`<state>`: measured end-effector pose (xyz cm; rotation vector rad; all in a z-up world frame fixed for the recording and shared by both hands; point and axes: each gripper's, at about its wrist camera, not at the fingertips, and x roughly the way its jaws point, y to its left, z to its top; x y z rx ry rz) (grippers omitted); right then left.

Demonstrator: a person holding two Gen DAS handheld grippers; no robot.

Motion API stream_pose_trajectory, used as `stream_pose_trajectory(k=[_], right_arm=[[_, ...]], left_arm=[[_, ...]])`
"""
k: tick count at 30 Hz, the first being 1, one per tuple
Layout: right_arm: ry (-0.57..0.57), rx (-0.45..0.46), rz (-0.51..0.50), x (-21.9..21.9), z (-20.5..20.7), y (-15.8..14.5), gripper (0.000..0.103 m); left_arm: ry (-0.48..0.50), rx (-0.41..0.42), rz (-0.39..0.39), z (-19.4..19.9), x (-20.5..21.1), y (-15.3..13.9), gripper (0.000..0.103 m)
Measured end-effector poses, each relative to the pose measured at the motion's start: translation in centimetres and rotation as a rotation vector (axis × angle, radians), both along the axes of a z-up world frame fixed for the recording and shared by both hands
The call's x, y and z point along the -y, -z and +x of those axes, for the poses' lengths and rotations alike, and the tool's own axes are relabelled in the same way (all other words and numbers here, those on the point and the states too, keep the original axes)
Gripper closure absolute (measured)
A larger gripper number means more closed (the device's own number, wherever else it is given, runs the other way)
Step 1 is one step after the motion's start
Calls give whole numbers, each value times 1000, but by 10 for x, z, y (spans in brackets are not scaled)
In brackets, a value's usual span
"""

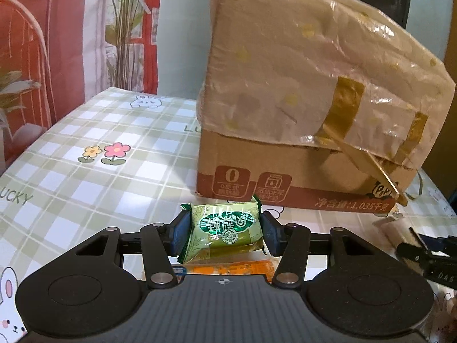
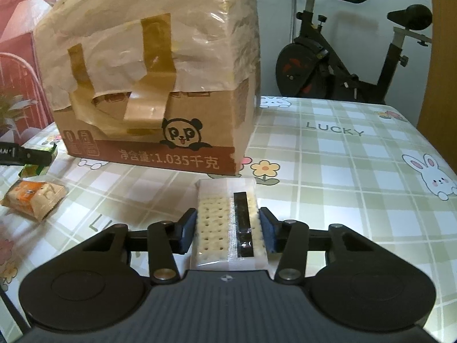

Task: Organize snacks
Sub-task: 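Lift both held snacks and carry them over the tan box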

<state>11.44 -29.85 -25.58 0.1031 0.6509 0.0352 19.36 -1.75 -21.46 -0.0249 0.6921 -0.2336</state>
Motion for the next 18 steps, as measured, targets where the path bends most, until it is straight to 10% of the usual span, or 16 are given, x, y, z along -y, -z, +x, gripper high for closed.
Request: stream_pose_trajectory(k=[18], right_arm=[[-303,40,11,-53,-16,-31,55]], left_arm=[[21,92,-47,-21,-16,-26,47]])
